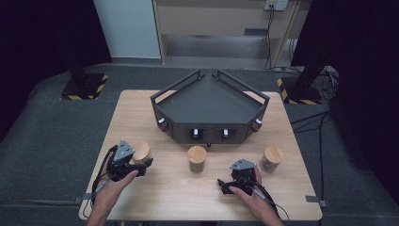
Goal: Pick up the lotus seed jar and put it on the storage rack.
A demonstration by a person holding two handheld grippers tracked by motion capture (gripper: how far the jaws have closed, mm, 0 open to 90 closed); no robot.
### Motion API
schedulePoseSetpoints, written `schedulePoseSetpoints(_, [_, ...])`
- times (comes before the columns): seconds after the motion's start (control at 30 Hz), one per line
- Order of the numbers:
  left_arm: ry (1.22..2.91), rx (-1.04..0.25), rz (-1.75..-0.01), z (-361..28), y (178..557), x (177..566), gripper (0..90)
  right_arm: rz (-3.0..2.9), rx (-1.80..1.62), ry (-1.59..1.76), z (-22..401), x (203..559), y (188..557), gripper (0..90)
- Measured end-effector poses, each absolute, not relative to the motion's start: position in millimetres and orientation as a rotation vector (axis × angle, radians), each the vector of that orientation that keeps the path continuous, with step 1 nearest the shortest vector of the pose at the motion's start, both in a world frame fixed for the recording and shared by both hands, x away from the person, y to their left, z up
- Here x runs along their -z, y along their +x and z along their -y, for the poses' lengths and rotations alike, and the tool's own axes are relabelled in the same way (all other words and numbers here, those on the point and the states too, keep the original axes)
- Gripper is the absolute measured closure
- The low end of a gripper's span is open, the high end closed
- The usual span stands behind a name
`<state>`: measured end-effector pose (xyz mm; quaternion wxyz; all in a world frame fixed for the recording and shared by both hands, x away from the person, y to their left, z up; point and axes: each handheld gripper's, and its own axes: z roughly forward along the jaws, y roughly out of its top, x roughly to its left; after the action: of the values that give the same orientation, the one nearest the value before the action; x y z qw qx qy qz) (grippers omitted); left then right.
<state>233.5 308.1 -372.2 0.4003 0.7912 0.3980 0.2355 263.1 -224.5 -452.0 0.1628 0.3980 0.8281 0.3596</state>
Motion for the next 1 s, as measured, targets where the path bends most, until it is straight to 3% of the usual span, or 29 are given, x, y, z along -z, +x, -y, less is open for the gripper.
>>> schedulePoseSetpoints(1.0, [2.033, -0.573, -0.915, -287.8, 278.0, 330.4, 24.3, -2.363, -1.025, 1.135, 224.5, 451.9, 263.1, 0.6])
